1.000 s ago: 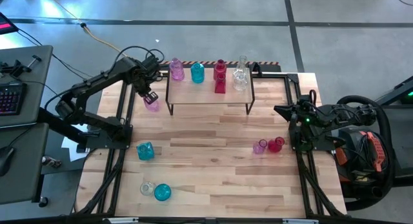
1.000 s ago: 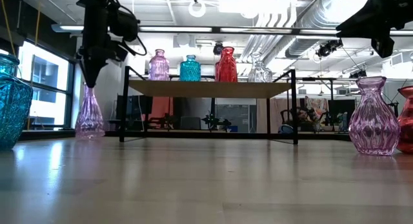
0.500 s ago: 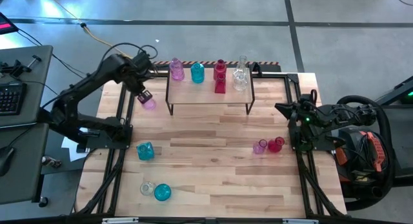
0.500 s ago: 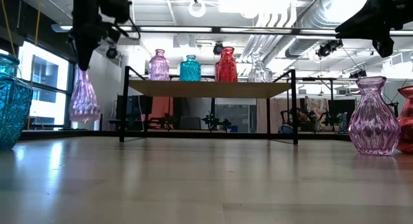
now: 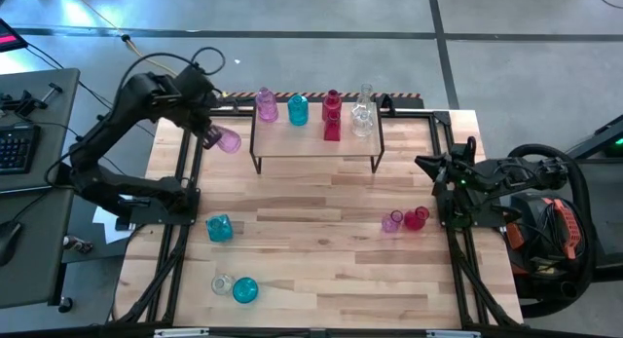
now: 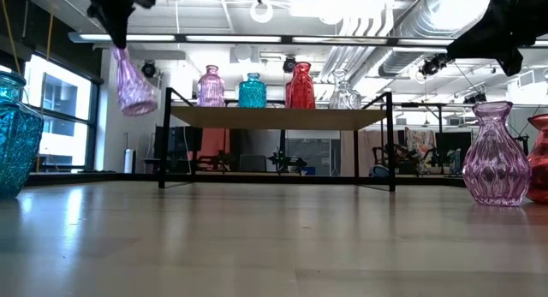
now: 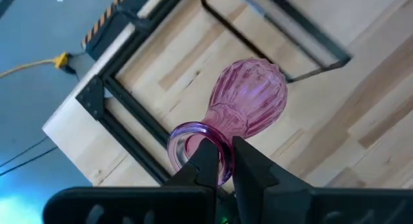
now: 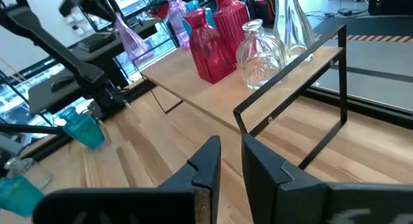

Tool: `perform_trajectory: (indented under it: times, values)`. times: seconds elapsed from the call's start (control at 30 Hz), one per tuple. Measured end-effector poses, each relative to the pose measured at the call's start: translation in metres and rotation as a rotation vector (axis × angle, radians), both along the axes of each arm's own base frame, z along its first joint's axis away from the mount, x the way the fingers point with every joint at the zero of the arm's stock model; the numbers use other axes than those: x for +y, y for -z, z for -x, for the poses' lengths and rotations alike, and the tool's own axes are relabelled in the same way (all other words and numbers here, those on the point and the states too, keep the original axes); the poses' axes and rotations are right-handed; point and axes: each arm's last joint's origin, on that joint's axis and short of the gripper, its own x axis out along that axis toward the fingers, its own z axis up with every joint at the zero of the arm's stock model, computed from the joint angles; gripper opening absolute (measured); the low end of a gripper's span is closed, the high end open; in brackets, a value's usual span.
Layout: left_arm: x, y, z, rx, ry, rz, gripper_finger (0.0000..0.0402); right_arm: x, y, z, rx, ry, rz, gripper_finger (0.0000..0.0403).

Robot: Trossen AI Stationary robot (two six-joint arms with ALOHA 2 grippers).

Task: Sort vases onto shelf
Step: Put the top violet vase on the shelf aligned with the other violet vase

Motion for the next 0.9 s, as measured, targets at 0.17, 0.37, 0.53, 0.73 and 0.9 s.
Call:
perform_trajectory:
  times: [0.17,0.37,0.53,0.73,0.9]
  values:
    - [-0.007,-0.02,-0.001,-0.071,0.003,-0.05,0.0014,0.0,0.0,0.0,0.0,0.0,0.0,0.0044]
    - [-0.013,-0.033,0.0,-0.119,0.02,-0.084,0.0014,0.0,0.0,0.0,0.0,-0.004,-0.001,0.0044]
    - [-0.015,-0.04,0.0,-0.138,0.041,-0.104,0.0014,0.0,0.0,0.0,0.0,-0.003,-0.001,0.0044]
    - [-0.014,-0.044,-0.007,-0.137,0.1,-0.118,0.0014,0.0,0.0,0.0,0.0,-0.004,-0.001,0.0044]
    - [-0.01,-0.046,-0.022,-0.129,0.144,-0.117,0.0014,0.0,0.0,0.0,0.0,-0.003,-0.001,0.0044]
